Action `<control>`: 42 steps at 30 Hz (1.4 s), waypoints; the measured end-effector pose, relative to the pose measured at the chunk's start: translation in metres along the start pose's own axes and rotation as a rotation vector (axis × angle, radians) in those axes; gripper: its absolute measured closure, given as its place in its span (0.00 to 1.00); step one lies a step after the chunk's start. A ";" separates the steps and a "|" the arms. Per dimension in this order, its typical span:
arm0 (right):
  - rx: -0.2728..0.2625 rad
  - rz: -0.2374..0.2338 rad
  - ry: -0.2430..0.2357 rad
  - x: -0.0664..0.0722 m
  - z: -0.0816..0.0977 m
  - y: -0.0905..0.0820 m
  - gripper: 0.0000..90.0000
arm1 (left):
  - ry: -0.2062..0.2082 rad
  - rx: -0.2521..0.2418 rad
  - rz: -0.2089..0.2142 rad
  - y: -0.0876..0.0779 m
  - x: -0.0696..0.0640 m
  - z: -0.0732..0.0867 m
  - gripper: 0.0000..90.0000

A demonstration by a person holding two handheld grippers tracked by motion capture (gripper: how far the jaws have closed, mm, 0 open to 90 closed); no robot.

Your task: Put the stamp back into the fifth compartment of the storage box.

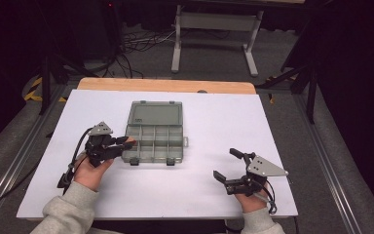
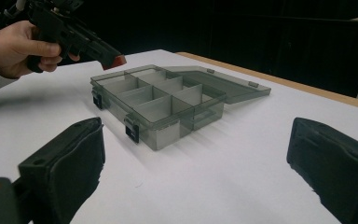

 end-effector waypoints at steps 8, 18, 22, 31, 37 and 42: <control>0.000 -0.001 0.002 0.000 0.000 0.000 0.05 | -0.004 0.034 -0.003 0.002 -0.001 0.003 0.73; 0.000 -0.001 0.004 -0.001 0.001 0.000 0.05 | -0.024 0.066 -0.010 0.005 -0.001 0.005 0.73; -0.001 -0.004 0.005 0.000 0.000 0.000 0.05 | -0.020 0.076 -0.004 0.006 -0.002 0.006 0.73; -0.001 -0.007 0.003 0.000 0.000 0.000 0.05 | -0.009 0.105 -0.009 0.008 -0.003 0.009 0.73; -0.002 -0.009 0.002 0.000 0.000 0.000 0.05 | -0.006 0.120 -0.017 0.009 -0.003 0.010 0.73; -0.002 -0.009 0.002 0.000 0.000 0.000 0.05 | -0.001 0.130 -0.018 0.010 -0.003 0.011 0.73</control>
Point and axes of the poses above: each handheld gripper's, and its own axes: y roughly forward along the jaws, z roughly out of its underside, x roughly to its left, the point moved 6 cm from there along y, roughly forward along the jaws, and after that the axes turned 4 degrees about -x, right-handed, at the moved point
